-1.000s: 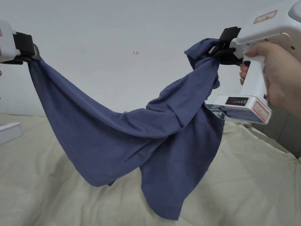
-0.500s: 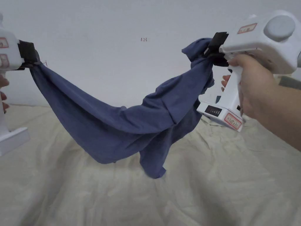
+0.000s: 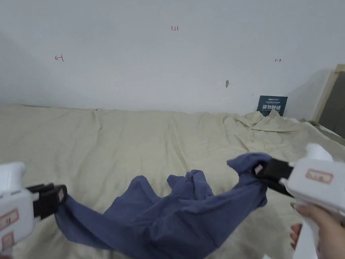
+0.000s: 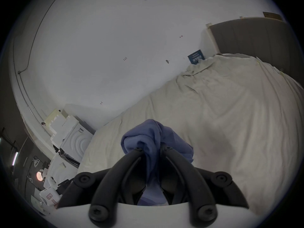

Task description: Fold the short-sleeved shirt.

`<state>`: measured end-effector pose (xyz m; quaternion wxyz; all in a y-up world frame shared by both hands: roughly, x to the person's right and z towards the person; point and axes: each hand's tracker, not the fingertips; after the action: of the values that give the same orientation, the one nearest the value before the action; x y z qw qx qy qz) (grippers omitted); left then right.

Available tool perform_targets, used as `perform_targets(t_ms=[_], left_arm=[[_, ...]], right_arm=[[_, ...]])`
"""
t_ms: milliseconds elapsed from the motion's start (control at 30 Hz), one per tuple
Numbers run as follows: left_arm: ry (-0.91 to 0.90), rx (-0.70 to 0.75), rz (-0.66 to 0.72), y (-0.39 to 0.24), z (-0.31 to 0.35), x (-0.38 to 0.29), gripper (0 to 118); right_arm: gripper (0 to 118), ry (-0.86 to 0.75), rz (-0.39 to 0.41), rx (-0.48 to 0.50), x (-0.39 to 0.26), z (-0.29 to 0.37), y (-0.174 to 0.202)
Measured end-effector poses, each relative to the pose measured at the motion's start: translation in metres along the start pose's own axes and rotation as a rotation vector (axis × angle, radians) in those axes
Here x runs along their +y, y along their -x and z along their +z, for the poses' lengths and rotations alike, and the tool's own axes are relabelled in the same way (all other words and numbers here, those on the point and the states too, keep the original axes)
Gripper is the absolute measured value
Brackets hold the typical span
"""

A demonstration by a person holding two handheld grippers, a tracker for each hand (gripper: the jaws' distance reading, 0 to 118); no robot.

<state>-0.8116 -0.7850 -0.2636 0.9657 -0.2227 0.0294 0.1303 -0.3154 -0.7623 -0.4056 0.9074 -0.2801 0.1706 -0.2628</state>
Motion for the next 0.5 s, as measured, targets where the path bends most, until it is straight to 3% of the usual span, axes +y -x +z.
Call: perform_targets(t_ms=[167,300,500], left_arm=[[-0.019,-0.022,0.027,-0.006,0.064,-0.047,8],[-0.035,-0.021,0.029,-0.006,0.105,-0.056,8],[0.009,-0.004,0.002,-0.007,0.142,-0.068,8]], right_arm=[[17,-0.005,0.01,0.016,-0.038,0.063,-0.024],[17,-0.037,0.129,0.031,-0.046,0.108,-0.023],[17,0.023,0.163,0.005,-0.058,0.147,-0.024]])
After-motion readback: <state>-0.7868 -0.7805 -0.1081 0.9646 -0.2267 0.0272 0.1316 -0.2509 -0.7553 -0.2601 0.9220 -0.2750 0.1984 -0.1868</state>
